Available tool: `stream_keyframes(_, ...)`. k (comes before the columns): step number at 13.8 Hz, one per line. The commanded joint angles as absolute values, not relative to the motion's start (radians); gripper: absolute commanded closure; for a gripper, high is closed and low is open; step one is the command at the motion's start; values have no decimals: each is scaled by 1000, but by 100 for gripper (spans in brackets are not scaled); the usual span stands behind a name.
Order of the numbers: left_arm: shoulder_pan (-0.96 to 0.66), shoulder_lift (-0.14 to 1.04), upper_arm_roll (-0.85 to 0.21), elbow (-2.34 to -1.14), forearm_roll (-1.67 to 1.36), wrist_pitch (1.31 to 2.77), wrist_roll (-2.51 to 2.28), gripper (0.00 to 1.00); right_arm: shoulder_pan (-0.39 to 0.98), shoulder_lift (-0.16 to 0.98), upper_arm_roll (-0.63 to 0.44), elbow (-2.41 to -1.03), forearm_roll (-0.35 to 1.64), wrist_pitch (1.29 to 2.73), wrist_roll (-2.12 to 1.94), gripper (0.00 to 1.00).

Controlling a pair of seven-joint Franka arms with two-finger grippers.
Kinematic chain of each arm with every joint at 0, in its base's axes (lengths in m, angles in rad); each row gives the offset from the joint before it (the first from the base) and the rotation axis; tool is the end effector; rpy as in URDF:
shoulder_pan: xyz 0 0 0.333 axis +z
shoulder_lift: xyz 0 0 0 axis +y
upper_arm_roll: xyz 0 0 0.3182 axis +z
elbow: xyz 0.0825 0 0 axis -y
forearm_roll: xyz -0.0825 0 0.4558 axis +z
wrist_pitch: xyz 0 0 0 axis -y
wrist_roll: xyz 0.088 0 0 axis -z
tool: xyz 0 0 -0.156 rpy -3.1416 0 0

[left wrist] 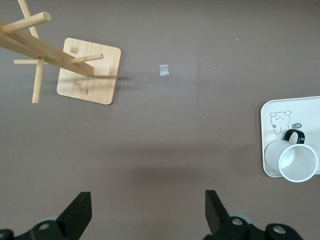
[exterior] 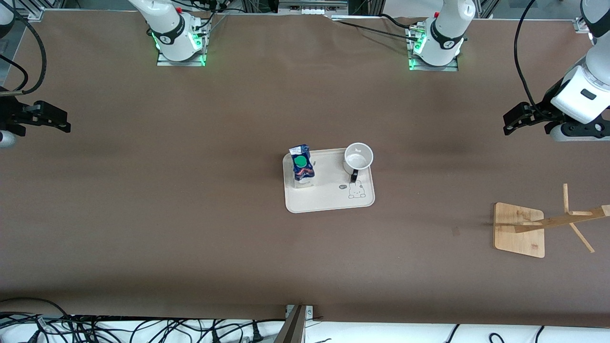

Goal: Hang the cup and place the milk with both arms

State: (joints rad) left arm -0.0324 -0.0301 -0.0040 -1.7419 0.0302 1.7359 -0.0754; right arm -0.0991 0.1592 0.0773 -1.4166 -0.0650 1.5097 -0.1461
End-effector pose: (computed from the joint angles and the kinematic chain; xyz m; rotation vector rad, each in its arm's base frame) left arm 0.6272 -0.0187 0.5174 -3.1123 -0.0535 -0.0401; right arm 0.6650 -0.0283 0.5534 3.0869 0.1884 -0.1080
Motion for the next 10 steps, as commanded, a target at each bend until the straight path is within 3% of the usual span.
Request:
stream_keyframes(1,-25,-14,-8,-1712,18,1723,-58,0,-103,146,78,-1427,-57,1502,-140,0)
stream_keyframes(10,-25,-9,-8,-1712,18,1723,-58,0,-100,153,78,-1428,-49,1500,-135,0)
